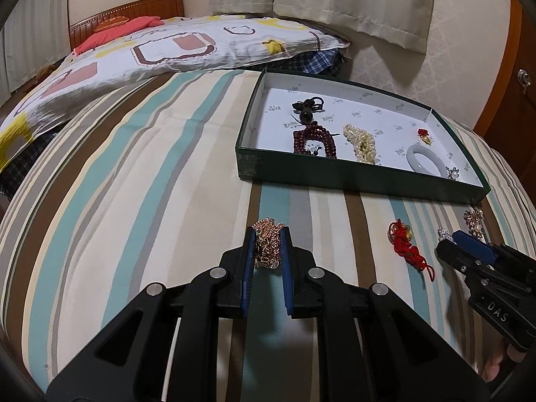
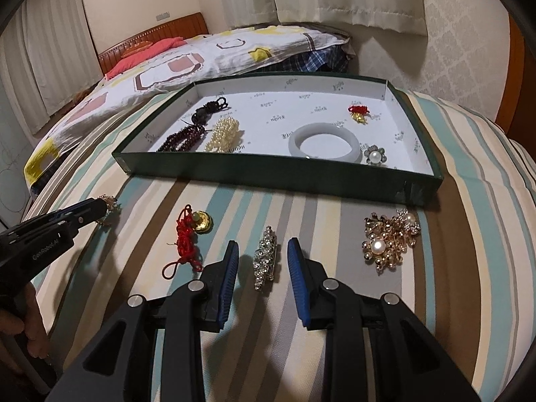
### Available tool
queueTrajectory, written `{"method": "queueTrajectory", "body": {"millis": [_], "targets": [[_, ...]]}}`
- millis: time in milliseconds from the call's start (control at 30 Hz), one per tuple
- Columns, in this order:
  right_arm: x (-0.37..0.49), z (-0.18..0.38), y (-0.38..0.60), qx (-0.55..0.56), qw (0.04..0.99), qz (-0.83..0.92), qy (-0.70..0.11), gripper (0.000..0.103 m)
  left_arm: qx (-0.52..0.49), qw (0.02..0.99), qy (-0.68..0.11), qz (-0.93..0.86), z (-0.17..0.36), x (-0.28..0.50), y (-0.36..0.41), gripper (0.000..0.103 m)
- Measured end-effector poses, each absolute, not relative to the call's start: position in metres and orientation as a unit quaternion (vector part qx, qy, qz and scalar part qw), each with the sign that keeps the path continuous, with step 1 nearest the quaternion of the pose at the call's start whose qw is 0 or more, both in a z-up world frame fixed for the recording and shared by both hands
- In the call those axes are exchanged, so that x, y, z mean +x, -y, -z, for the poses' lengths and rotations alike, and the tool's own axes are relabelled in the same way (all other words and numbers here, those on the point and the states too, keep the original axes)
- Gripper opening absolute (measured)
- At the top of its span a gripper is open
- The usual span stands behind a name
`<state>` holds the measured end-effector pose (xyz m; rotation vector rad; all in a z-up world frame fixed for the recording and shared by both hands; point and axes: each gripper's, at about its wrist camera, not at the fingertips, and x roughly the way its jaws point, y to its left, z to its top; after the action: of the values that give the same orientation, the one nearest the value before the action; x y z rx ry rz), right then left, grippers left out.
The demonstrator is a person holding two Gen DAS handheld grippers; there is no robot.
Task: Organize jewelry
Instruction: 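Lift gold chain with left tool while right tool grasps silver rhinestone brooch, then carry gold chain into box with left tool while right tool carries brooch there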
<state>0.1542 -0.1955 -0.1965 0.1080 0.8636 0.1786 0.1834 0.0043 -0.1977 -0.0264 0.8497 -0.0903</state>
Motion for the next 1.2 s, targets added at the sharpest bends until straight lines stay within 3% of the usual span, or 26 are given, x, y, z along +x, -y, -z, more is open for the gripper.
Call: {"method": "queueTrajectory", "body": {"millis": [200, 433, 1200], "targets": [[0.154, 0.197, 0.194, 0.046, 0.903, -0.085, -0.419, 0.03, -0.011, 0.91, -0.411, 0.043, 0.198, 0.184, -0.004, 0.015], [0.154, 0.197, 0.192, 0.04, 0.903, -0.087, -0.419, 0.014, -0.009, 0.911, -0.41, 0.042, 0.199, 0.182, -0.005, 0.015], [0.137, 0.177, 0.194, 0.044, 0.919, -0.093, -0.38, 0.014, -0.006, 0.92, -0.388, 0.054, 0.179, 0.167, 0.003, 0.015]]}}
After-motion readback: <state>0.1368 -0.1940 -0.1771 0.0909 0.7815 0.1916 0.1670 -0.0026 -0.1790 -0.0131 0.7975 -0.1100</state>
